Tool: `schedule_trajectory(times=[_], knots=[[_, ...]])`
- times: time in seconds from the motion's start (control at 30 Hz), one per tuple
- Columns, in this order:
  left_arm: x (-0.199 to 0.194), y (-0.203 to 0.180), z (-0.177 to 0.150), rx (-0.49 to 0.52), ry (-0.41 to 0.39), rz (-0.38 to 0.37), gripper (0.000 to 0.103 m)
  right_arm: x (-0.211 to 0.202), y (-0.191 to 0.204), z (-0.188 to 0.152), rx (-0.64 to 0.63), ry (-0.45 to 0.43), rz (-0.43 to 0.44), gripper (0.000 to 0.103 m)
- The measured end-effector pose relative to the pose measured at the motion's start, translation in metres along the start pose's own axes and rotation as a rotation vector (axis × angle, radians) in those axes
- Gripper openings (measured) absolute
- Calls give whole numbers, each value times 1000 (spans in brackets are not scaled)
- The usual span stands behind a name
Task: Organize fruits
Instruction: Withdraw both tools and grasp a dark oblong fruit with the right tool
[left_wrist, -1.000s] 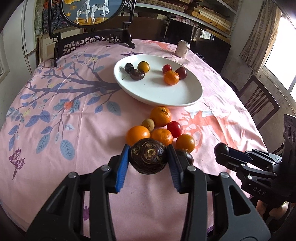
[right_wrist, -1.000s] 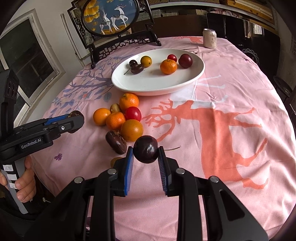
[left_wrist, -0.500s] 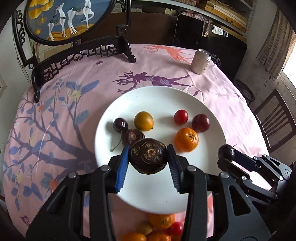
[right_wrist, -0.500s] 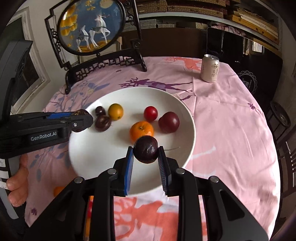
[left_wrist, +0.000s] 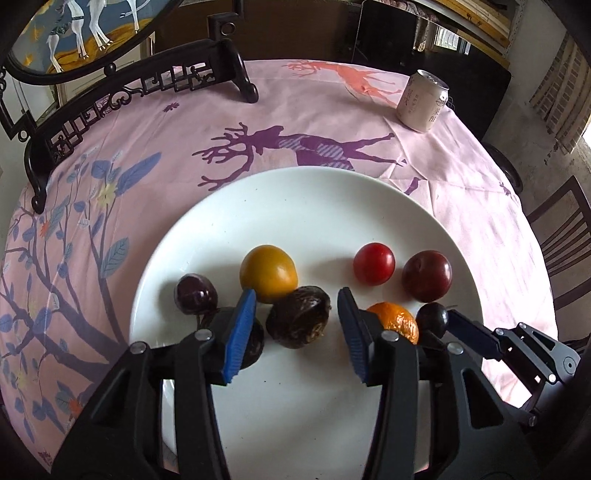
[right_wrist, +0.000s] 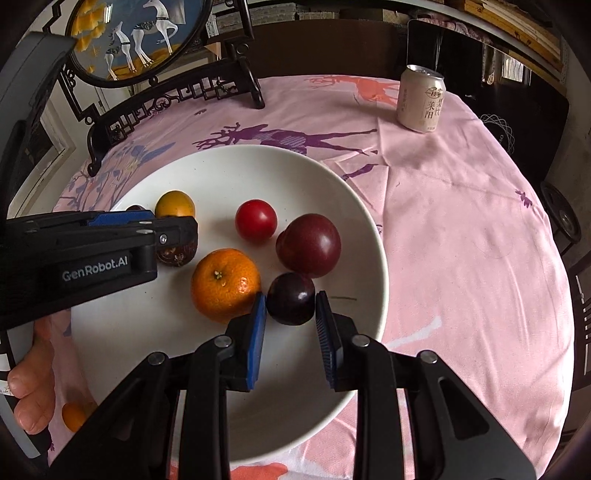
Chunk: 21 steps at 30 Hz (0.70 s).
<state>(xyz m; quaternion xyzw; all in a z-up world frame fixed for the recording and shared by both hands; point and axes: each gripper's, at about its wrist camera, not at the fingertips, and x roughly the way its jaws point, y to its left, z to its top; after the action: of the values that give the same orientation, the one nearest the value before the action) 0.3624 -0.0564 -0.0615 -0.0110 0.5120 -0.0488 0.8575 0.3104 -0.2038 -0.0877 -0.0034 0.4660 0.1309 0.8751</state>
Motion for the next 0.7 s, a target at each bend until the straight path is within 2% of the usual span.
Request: schedule_trajectory(times=[0.13, 0.17, 0.27, 0.33, 0.43, 0.6, 0.7], knots=[[-35, 8, -7, -5, -71, -16, 47, -20, -1, -6, 2, -19, -16, 56], [-49, 13, -12, -8, -96, -22, 48, -30, 0, -9, -9, -40, -29, 56], [-95, 27, -39, -14, -182, -19, 56, -63, 5, -31, -40, -64, -48, 57], [-120, 36, -67, -9, -238, -7, 60, -83, 12, -56, -42, -64, -12, 58], [-144, 53, -112, -26, -282, 1, 61, -103, 28, -101, -49, -45, 37, 59], [-154, 74, -184, -72, -304, 34, 63, -126, 58, -159, -28, -55, 141, 59], [-146, 85, -212, -98, -257, 34, 64, -136, 77, -172, -44, -74, 160, 59]])
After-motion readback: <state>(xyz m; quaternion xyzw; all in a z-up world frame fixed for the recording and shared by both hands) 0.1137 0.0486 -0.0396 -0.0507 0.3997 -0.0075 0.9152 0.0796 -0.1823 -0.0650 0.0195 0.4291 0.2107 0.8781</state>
